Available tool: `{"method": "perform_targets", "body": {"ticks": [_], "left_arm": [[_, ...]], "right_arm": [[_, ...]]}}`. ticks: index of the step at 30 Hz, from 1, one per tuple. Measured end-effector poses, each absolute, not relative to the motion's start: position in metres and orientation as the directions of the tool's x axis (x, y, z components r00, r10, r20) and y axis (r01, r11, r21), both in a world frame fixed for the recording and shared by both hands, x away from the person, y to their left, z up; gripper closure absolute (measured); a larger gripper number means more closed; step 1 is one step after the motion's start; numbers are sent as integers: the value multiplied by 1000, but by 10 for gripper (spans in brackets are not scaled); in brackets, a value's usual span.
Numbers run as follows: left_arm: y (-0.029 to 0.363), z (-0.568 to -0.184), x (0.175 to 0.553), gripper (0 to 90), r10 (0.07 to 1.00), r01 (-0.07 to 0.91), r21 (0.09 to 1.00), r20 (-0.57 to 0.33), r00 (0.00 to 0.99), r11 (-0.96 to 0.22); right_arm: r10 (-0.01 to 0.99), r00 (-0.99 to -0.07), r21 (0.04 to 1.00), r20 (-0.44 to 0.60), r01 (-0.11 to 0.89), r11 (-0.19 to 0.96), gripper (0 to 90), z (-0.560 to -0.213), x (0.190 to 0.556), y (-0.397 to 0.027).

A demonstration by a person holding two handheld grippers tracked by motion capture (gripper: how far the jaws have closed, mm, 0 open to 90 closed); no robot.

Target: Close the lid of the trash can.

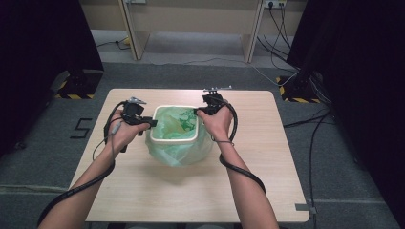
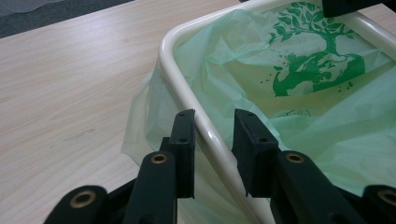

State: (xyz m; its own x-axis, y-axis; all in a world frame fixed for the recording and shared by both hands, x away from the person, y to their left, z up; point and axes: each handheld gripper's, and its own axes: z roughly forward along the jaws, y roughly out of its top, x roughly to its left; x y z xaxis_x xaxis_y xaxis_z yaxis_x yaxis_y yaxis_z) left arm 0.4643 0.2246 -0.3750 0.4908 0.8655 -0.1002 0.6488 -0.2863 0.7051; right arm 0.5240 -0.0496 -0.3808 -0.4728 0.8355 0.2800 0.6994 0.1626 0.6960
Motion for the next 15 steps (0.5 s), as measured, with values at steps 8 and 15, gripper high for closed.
{"method": "perform_targets", "body": {"ticks": [8, 15], "left_arm": [[224, -375, 464, 680, 866, 648, 705, -97, 490, -287], [226, -375, 464, 605, 874, 641, 714, -85, 479, -282]], "right_arm": [[835, -476, 690, 275, 703, 174, 685, -382, 524, -50], [836, -473, 691, 277, 703, 169, 589, -380, 524, -53]]}}
